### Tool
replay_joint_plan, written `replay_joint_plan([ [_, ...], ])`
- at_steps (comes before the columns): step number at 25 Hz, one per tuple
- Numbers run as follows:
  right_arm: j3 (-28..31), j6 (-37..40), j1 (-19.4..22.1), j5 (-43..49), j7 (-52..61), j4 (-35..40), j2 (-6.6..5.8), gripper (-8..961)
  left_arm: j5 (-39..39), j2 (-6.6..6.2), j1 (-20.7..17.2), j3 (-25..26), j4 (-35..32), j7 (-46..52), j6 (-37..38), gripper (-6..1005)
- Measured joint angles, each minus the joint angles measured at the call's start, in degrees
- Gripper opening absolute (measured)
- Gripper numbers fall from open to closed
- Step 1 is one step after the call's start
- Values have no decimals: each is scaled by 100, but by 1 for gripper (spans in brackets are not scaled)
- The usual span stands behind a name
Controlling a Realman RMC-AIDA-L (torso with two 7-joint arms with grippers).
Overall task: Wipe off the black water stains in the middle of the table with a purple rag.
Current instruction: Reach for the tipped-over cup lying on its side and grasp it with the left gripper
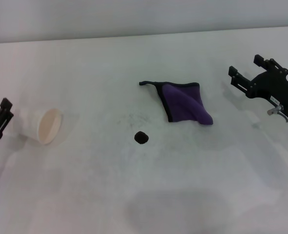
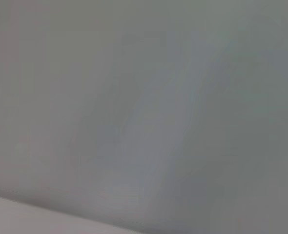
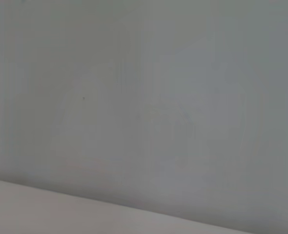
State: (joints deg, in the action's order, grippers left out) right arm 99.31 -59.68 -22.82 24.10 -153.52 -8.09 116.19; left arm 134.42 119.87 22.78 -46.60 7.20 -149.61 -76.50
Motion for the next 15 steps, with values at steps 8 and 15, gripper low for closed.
replay_joint_plan([
  [8,0,110,-4,7,-3,0,0,817,-42,-50,188,55,-213,42,-137,888],
  [15,45,214,-4,-30,-3,0,0,816,-1357,-190,-144,-375,-1787,470,-184,887],
])
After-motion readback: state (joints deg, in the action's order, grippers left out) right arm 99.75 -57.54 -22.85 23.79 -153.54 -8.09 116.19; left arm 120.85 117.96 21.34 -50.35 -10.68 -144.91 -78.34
